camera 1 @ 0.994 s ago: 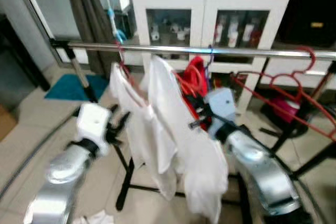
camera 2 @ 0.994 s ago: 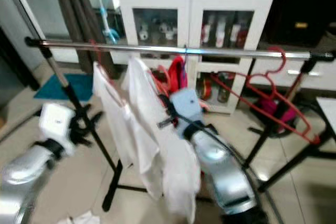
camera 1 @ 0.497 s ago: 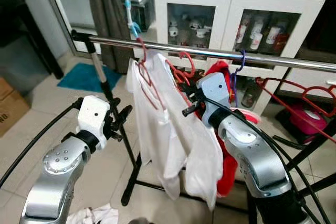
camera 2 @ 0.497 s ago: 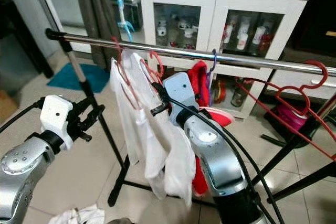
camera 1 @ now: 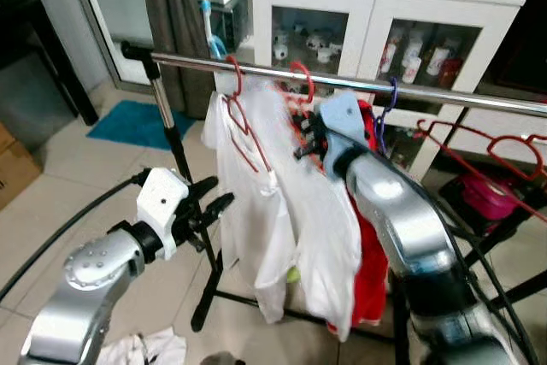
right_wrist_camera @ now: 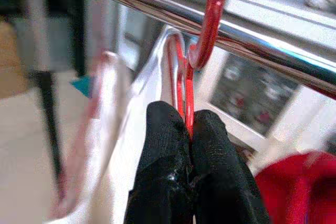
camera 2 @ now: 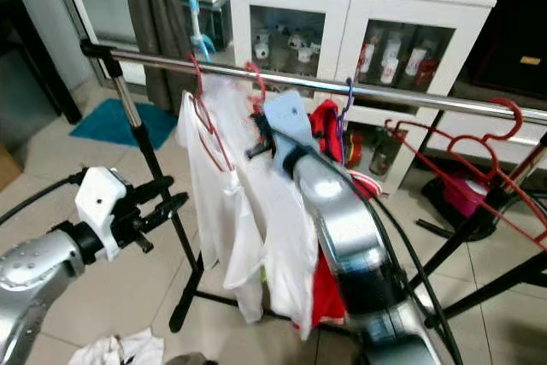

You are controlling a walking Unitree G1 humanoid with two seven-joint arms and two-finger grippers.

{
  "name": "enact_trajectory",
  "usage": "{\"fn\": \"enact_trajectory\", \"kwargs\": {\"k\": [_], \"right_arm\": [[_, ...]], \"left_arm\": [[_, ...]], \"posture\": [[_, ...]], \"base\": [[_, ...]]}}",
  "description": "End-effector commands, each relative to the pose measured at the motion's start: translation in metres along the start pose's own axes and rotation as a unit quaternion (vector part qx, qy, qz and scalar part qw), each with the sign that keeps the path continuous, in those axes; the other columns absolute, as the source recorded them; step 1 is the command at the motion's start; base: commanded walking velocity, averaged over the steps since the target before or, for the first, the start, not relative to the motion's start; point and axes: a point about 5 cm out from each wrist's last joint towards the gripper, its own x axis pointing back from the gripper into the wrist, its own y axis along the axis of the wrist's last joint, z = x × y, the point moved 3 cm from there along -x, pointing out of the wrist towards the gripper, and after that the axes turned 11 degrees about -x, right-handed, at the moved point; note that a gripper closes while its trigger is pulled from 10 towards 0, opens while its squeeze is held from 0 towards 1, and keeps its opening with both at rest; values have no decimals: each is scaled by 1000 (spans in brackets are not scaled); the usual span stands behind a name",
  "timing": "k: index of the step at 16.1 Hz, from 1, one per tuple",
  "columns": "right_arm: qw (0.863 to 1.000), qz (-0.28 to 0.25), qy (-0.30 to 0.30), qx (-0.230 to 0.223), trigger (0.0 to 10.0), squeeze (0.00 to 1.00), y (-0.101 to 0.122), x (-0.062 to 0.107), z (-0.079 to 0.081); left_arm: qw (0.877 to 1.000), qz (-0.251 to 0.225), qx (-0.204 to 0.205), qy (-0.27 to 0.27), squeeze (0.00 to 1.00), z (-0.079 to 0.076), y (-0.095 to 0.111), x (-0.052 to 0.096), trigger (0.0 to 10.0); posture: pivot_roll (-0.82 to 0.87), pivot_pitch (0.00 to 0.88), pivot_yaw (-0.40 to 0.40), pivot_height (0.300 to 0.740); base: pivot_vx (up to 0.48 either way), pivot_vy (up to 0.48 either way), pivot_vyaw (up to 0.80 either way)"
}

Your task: Hang hanger

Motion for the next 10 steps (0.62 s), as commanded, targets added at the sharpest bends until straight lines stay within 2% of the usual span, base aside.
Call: {"fn": "enact_trajectory", "kwargs": {"k": [1,6,7,9,10], "right_arm": [[999,2,-34,0,10000,0,4,-4,-13],[993,44,-99,-43,10000,0,-5,-29,-39],[993,47,-103,-45,10000,0,-6,-30,-41],[988,84,-116,-59,10000,0,-21,-34,-45],[988,97,-102,-67,10000,0,-27,-34,-41]], "left_arm": [[1000,-18,-5,-14,0,0,10,3,10000],[998,-43,-7,-43,0,-1,21,5,10000],[998,-43,-7,-44,0,-1,21,5,10000],[998,-41,-5,-52,0,-2,22,6,10000],[998,-40,-5,-53,0,-2,21,6,10000]], "posture": [[37,0,12,740],[36,0,14,740],[36,0,14,740],[32,0,24,740],[34,0,22,740]], "base": [[0,0,0],[0,0,0],[0,0,0],[0,0,0],[0,0,0]]}}
